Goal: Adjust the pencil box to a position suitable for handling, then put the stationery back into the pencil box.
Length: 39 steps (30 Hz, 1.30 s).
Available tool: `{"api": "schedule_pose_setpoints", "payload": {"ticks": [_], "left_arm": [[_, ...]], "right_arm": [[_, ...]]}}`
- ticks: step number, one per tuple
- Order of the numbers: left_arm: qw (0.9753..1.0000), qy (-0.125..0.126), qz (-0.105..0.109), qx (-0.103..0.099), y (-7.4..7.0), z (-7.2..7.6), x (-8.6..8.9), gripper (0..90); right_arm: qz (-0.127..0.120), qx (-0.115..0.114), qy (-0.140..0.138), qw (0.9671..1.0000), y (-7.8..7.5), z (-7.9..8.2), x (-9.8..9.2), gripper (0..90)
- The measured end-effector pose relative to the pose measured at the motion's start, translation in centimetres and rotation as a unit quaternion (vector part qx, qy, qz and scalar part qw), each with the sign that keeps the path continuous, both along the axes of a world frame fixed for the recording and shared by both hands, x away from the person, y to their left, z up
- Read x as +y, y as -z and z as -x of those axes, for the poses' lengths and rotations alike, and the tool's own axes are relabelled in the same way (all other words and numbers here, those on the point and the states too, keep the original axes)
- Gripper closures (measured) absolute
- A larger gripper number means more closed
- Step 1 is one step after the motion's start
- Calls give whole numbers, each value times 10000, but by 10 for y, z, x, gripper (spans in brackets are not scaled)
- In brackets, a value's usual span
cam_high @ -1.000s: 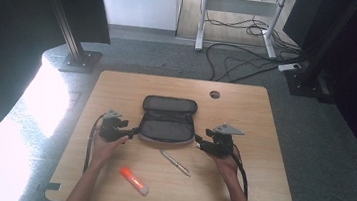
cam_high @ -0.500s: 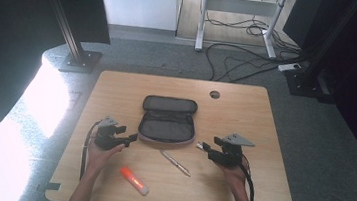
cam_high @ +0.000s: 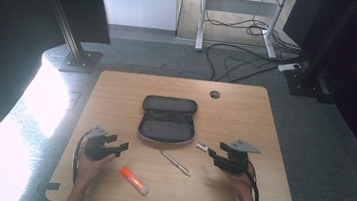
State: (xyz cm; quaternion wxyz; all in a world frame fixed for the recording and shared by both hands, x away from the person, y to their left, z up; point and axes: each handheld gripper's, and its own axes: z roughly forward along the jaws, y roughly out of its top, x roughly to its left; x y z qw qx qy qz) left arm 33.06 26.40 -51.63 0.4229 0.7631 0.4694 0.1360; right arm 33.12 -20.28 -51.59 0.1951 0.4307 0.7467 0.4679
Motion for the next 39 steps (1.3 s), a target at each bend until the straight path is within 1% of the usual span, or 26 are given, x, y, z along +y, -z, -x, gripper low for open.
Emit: {"api": "schedule_pose_setpoints", "payload": {"ticks": [2, 4, 8, 13, 19, 21, 24, 31, 35, 37, 39], "left_arm": [[10000, -31, -41, 11, 2, 0, 3, 332], [10000, -34, -12, 50, 3, 0, 5, 332], [10000, -50, 9, 37, 2, 0, 6, 329], [10000, -42, -23, 27, 1, -1, 5, 328], [10000, -61, -33, 71, 2, -1, 4, 328], [9999, -45, -67, 76, 3, -1, 3, 328], [9999, -36, -87, 94, 4, -2, 1, 328], [9999, -7, -124, 110, 5, -3, -2, 329], [9999, -17, -119, 105, 6, -2, -2, 329], [9998, -37, -126, 121, 7, -2, -3, 330], [9998, -29, -161, 142, 9, -3, -4, 329]], "right_arm": [[120, -39, -20, 9999, -1, 1, 1, 413], [144, -22, -30, 9999, 0, 1, 1, 413], [173, 29, -10, 9998, 4, 1, 1, 412], [367, 48, -12, 9993, 8, -1, 1, 414], [373, 108, -41, 9992, 11, -3, 1, 423], [383, 116, -52, 9992, 13, -5, 2, 440], [421, 149, -108, 9989, 15, -7, 6, 441], [552, 194, -229, 9980, 20, -17, 17, 442], [567, 152, -281, 9979, 20, -24, 25, 453], [656, 214, -353, 9970, 21, -29, 30, 453], [717, 219, -378, 9965, 21, -33, 33, 453]]}}
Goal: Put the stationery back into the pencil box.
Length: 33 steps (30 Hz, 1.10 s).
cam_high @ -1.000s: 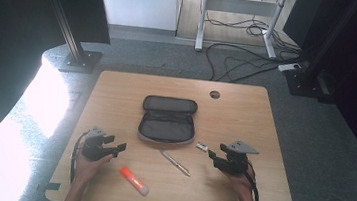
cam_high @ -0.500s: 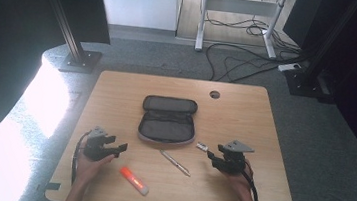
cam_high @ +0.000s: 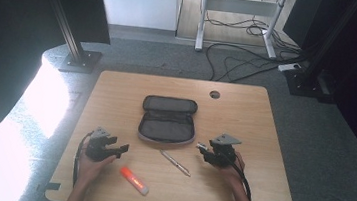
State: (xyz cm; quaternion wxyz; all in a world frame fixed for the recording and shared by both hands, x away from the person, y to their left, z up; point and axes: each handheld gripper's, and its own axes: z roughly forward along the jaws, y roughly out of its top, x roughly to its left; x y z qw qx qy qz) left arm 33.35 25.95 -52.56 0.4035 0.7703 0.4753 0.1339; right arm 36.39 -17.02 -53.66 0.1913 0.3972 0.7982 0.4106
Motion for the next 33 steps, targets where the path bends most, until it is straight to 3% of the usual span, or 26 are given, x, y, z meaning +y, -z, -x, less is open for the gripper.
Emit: {"api": "schedule_pose_setpoints", "payload": {"ticks": [13, 25, 28, 33], "left_arm": [[10000, 7, -11, 21, 2, 0, -2, 331], [10000, -50, 18, 40, 3, -1, 0, 332], [10000, -47, 35, 49, 3, -1, 0, 332], [10000, -28, 46, 49, 3, -1, 0, 333]], "right_arm": [[-3, 164, 14, 9999, 10, -11, 2, 503], [205, 163, 28, 9997, 16, -13, 7, 626], [206, 147, 6, 9997, 16, -12, 7, 714], [211, 136, 9, 9997, 16, -10, 9, 722]]}}
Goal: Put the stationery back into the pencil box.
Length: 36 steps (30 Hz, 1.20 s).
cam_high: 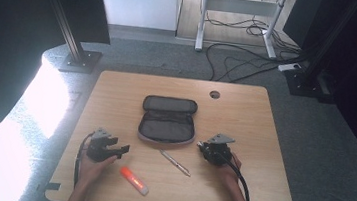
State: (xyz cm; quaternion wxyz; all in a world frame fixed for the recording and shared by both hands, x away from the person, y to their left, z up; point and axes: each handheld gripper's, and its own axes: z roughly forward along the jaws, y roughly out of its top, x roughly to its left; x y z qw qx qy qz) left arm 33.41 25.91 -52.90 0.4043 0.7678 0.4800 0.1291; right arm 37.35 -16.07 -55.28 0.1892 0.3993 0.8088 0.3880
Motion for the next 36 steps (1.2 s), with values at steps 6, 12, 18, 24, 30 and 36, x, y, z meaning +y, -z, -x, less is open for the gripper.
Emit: {"api": "schedule_pose_setpoints", "payload": {"ticks": [6, 12, 18, 24, 30, 36], "left_arm": [[10000, -17, 4, -17, 0, 0, -1, 335], [10000, -27, 27, -34, -2, 1, -1, 335], [10000, 26, 34, -45, -3, 1, -5, 336], [10000, 62, 9, -52, -4, 2, -7, 336], [10000, 20, -16, -37, -2, 2, -7, 336], [10000, 32, -40, -39, -2, 2, -7, 336]], "right_arm": [[-101, -62, 23, 9999, -4, 2, -1, 725], [-312, -212, 42, 9993, -15, 6, -5, 726], [-594, -299, 102, 9977, -22, 10, -6, 726], [-754, -320, 136, 9965, -30, 14, -9, 726], [-972, -348, 204, 9944, -37, 16, -10, 726], [-1106, -424, 262, 9926, -45, 19, -10, 726]]}}
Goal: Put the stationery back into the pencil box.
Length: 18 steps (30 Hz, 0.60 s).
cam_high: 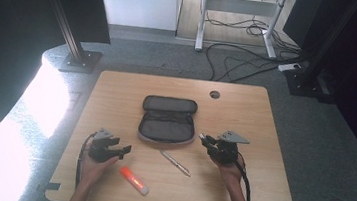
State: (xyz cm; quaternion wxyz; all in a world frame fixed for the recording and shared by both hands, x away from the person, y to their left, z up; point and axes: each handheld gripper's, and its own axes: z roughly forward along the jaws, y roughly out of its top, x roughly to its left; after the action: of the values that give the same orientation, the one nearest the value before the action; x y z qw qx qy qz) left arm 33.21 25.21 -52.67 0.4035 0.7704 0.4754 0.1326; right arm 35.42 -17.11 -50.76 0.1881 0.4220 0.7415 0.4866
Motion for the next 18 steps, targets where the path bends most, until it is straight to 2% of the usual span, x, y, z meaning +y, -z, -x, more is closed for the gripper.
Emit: {"api": "schedule_pose_setpoints", "payload": {"ticks": [12, 16, 18], "left_arm": [[10000, -31, -41, 62, 2, -1, 2, 336], [10000, -12, -66, 74, 2, -1, 1, 336], [9999, 1, -64, 82, 3, -1, 1, 336]], "right_arm": [[-99, -40, 12, 9999, -7, 0, 5, 726], [6, -34, 26, 10000, -7, -2, 10, 726], [-43, -41, 25, 10000, -9, -3, 13, 726]]}}
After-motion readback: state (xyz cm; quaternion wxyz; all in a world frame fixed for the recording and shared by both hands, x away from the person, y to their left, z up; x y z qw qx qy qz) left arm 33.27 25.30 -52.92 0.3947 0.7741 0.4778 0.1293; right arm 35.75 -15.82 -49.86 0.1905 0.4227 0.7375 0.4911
